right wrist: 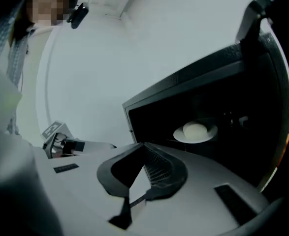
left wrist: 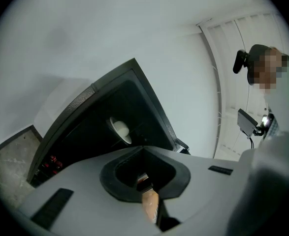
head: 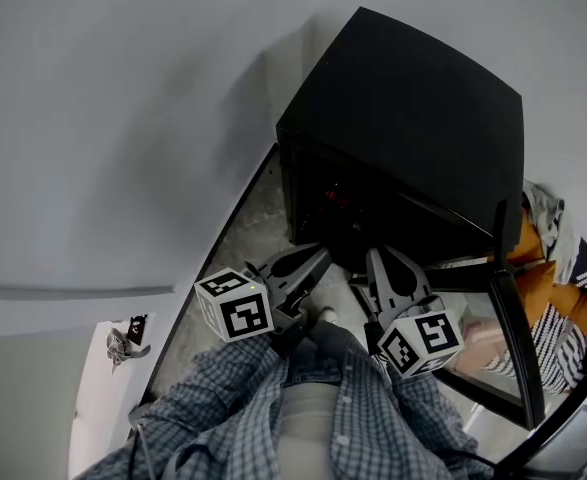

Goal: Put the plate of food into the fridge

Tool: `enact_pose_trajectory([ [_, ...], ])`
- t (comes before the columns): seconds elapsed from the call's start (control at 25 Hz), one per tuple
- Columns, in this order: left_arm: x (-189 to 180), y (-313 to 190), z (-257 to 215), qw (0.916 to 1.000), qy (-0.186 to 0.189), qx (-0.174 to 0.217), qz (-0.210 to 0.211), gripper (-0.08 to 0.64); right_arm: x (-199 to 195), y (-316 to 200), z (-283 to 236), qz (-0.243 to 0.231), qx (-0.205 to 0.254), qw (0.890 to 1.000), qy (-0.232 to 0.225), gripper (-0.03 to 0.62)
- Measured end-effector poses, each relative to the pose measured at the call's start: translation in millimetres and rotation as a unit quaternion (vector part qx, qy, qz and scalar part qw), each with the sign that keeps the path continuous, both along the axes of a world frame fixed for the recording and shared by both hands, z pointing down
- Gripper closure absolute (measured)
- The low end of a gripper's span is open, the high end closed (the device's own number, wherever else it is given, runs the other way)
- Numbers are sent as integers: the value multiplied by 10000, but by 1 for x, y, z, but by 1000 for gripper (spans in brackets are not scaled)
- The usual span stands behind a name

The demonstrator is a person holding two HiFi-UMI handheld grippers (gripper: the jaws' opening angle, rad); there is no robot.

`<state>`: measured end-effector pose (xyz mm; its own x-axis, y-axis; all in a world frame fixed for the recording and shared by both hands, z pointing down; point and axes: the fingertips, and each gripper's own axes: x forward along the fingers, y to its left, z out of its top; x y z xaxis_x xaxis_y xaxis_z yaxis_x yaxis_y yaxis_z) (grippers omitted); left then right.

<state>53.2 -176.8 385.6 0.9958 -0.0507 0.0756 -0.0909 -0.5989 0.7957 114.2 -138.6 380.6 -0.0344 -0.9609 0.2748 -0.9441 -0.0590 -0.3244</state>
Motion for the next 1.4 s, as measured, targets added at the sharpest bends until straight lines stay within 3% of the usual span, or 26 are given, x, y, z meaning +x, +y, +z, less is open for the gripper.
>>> enact_pose_trajectory([
  [0.2, 14, 19, -12, 9967, -115, 674, 436, 554, -6, 7, -16, -226, 217, 9987, 390, 586],
  [0.36, 20, 27, -9, 9831, -528, 1639, 613, 554, -5, 15, -19, -171, 220, 9981, 554, 586],
  [0.44, 21, 29, -7, 9782, -636, 1866, 653, 554, -3, 19, -20, -101, 227, 9982, 544, 586],
  [0.72, 14, 16, -5, 9724, -885, 2114, 448, 554, 4, 22, -20, -47, 306, 9986, 426, 586],
  [0.92, 20, 16, -10, 9701, -835, 2230, 464, 555, 6, 19, -22, -84, 371, 9984, 426, 586],
  [1.4, 28, 31, -9, 9713, -809, 2147, 629, 554, 2, 16, -25, -235, 454, 9975, 495, 586],
])
